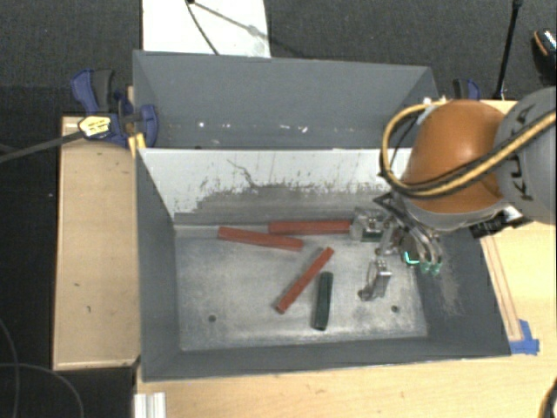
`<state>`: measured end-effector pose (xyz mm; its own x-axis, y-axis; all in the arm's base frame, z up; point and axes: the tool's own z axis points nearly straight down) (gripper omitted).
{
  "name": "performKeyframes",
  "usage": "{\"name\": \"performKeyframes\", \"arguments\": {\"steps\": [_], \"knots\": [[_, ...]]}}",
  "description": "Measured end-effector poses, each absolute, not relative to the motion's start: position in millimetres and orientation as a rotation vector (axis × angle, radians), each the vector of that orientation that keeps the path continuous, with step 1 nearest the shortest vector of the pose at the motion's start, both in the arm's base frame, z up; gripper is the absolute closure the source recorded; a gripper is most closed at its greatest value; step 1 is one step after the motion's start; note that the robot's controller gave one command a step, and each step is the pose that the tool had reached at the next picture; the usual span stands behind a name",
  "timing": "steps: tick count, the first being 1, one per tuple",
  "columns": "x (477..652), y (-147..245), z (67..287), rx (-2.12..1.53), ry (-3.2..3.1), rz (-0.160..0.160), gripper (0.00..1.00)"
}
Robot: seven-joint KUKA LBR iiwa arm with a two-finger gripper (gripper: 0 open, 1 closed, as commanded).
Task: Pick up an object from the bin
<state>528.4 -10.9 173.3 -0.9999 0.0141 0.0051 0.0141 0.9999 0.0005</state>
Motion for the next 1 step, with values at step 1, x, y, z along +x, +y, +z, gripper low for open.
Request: {"name": "performKeyframes", "arguments": {"steps": [1], "knots": [[581.1,3.0,68.7,0.506,-3.104,-0.002,0.0]]}}
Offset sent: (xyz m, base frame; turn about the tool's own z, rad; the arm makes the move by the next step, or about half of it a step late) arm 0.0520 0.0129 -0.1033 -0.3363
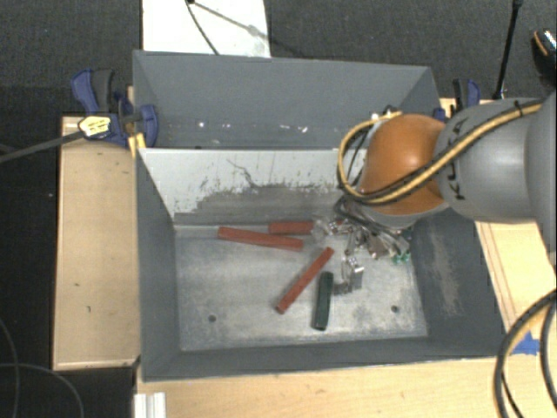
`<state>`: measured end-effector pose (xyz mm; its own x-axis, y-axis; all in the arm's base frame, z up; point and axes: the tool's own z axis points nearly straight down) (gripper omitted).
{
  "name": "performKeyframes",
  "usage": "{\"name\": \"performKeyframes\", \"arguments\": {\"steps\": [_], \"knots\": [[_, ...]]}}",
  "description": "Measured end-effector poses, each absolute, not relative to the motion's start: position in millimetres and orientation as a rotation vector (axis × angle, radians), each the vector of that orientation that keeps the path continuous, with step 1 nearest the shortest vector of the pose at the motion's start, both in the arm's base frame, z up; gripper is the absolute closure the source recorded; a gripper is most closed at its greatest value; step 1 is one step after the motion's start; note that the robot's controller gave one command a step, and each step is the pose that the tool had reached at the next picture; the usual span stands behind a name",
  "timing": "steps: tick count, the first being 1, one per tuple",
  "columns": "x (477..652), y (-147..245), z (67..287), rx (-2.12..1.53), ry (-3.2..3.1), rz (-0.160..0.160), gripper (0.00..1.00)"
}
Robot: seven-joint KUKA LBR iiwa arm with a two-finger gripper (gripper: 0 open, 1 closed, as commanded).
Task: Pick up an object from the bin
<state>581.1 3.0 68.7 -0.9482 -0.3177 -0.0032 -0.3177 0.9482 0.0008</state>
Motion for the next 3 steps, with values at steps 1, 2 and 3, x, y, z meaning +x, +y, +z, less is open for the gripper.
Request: {"name": "performKeyframes", "arguments": {"steps": [1,2,3], "knots": [[581.5,2.5,71.0,-0.5,3.096,0.001,1.0],[563.0,-2.8,179.4,-1.229,2.884,-0.003,1.0],[562.6,-2.6,177.6,-1.223,2.89,0.001,1.0]]}}
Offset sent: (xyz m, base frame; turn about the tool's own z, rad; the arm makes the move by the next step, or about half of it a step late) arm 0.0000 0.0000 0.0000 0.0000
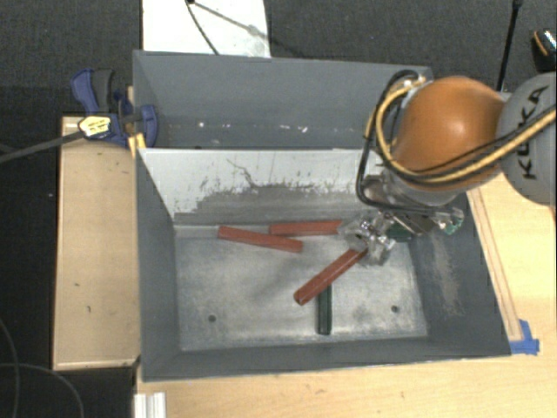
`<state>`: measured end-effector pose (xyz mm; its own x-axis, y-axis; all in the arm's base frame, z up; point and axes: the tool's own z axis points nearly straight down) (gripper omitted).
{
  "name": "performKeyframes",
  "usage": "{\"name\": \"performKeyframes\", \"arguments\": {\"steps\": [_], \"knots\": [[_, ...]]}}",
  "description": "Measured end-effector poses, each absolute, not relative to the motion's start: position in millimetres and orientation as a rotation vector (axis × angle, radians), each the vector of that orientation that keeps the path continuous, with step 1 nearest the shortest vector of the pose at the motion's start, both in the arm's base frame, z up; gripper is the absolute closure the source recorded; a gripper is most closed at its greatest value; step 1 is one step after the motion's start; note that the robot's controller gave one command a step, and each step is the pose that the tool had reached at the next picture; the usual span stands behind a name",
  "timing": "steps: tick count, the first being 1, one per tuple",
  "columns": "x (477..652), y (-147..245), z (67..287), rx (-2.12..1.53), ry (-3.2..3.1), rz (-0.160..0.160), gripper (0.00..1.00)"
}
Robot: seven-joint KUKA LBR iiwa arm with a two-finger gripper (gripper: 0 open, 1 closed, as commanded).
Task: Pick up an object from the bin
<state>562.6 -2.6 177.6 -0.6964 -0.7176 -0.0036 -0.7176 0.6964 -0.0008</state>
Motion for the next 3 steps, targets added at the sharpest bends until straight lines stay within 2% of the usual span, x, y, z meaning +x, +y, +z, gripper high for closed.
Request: {"name": "performKeyframes", "arguments": {"steps": [3], "knots": [[562.4,-2.5,177.5,-1.21,2.897,0.002,1.0]]}}
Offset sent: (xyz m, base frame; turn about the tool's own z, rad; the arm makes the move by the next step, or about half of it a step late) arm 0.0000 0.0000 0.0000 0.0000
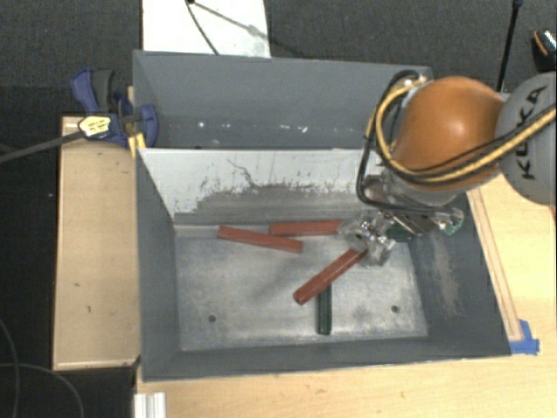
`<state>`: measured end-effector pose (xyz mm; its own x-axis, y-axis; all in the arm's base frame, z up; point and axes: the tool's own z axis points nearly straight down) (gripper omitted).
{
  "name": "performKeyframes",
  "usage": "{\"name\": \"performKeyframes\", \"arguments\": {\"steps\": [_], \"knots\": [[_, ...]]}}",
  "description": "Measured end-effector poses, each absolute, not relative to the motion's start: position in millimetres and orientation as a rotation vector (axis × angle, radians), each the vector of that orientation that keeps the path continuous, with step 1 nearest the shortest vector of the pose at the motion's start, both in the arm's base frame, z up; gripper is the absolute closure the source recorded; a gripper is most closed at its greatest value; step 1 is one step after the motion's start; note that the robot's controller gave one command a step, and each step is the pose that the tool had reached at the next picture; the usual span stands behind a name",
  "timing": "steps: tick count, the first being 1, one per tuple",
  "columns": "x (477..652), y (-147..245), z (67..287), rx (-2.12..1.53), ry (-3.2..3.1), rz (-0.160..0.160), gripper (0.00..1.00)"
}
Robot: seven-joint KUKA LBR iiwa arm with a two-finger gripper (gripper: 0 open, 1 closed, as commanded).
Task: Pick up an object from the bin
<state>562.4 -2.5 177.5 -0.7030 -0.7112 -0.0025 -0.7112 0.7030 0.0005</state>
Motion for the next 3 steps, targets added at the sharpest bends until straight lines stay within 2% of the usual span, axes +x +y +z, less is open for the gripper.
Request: {"name": "performKeyframes", "arguments": {"steps": [3], "knots": [[562.3,-2.5,177.5,-1.208,2.899,0.003,1.0]]}}
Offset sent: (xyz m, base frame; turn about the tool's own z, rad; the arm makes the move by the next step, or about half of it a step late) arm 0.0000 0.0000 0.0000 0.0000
